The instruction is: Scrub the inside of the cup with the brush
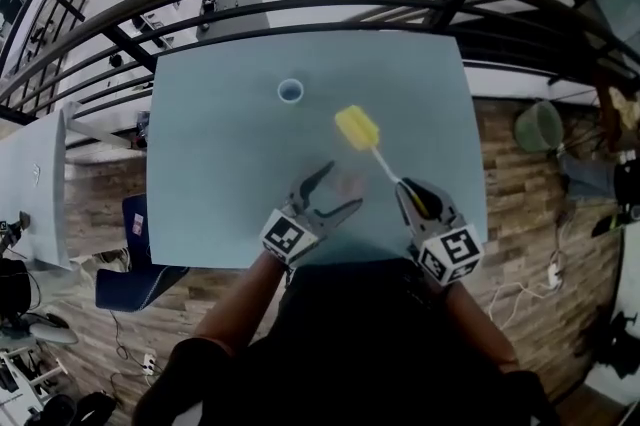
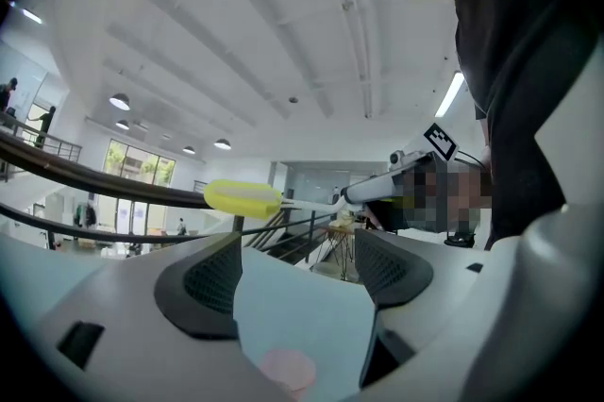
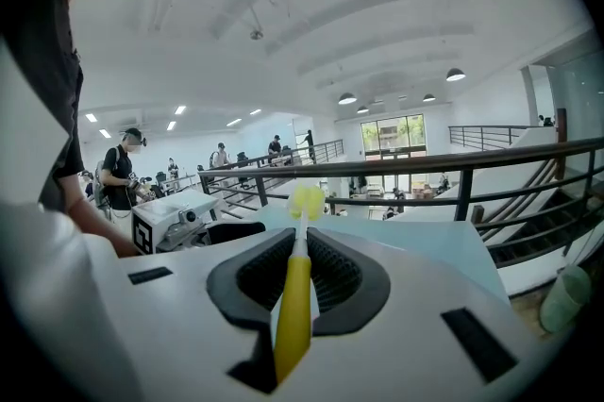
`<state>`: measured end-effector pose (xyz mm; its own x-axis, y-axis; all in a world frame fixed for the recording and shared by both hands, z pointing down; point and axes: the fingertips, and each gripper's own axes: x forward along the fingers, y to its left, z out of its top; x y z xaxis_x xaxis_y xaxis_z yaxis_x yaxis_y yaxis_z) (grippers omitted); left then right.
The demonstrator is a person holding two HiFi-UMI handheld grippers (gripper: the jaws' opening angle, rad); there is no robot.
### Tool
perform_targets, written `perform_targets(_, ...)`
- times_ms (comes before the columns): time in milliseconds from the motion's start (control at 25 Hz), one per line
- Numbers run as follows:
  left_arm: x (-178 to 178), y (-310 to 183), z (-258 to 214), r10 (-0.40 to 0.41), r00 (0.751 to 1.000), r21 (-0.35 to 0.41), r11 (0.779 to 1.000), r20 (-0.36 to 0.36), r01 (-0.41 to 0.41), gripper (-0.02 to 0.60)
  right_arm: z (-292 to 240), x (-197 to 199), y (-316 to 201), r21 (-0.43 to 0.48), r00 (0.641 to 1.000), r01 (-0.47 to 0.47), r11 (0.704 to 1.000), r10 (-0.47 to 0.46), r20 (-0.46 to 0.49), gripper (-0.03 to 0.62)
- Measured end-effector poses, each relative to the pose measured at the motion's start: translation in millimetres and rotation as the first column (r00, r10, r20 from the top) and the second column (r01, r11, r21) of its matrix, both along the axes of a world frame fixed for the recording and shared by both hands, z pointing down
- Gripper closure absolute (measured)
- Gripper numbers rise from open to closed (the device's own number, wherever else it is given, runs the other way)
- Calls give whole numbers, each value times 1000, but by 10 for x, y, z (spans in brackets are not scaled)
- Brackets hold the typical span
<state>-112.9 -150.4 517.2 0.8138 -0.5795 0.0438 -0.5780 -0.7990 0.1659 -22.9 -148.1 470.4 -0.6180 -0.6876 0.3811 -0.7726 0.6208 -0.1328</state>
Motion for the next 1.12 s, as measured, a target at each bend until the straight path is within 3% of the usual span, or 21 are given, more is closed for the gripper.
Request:
perform_targets(160,65,-12,259,13,1000,-32,999,25,-13,225,41,18,-8,-15,1000,13,1000,-13,-17,549)
perform_targets(640,132,-197,837,46,991,-18,999,129,-44,219,153,77,-71,-50,999,6,999,-9,-51,549)
perform_targets(1120,362,-180,1770,122,941,-76,992,316,-103,212,222,129,-117,-68,998,1,998,-6,-68,549)
